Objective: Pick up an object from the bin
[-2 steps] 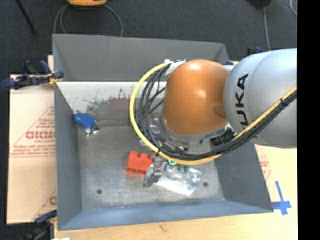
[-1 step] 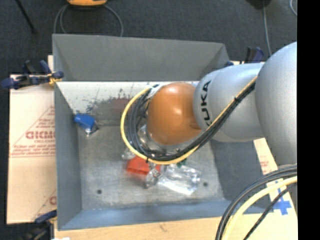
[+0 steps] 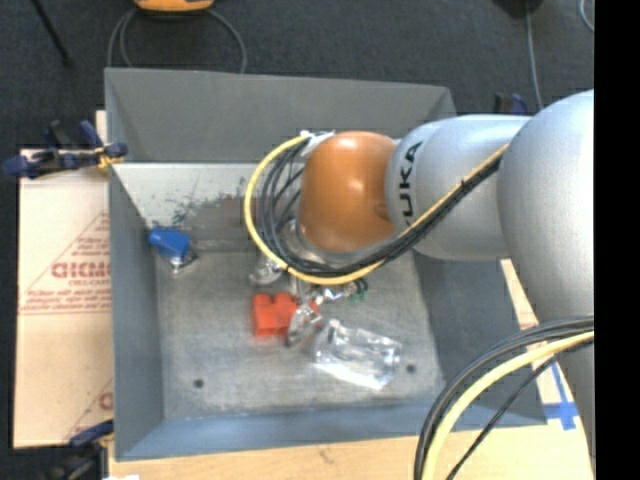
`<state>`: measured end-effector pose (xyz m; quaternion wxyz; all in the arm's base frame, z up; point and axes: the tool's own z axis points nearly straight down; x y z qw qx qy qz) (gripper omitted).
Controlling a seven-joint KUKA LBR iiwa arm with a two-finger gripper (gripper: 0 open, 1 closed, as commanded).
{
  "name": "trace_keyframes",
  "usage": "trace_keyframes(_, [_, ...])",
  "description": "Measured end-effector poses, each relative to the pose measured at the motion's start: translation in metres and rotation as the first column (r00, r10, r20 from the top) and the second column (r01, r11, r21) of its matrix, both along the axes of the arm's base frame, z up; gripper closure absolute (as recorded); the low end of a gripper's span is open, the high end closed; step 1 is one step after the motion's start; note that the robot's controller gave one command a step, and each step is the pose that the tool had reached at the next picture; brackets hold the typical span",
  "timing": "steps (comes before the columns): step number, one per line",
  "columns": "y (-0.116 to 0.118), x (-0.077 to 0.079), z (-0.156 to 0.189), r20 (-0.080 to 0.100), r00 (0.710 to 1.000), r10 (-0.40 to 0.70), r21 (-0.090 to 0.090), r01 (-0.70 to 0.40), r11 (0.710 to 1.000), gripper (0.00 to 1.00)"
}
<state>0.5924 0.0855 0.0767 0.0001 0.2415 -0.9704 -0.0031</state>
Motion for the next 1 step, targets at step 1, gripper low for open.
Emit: trace_keyframes(1, [-0.0007,0.0022,0.0032,0.008,1.0,-0.004,0.0,0.004,1.0,1.0])
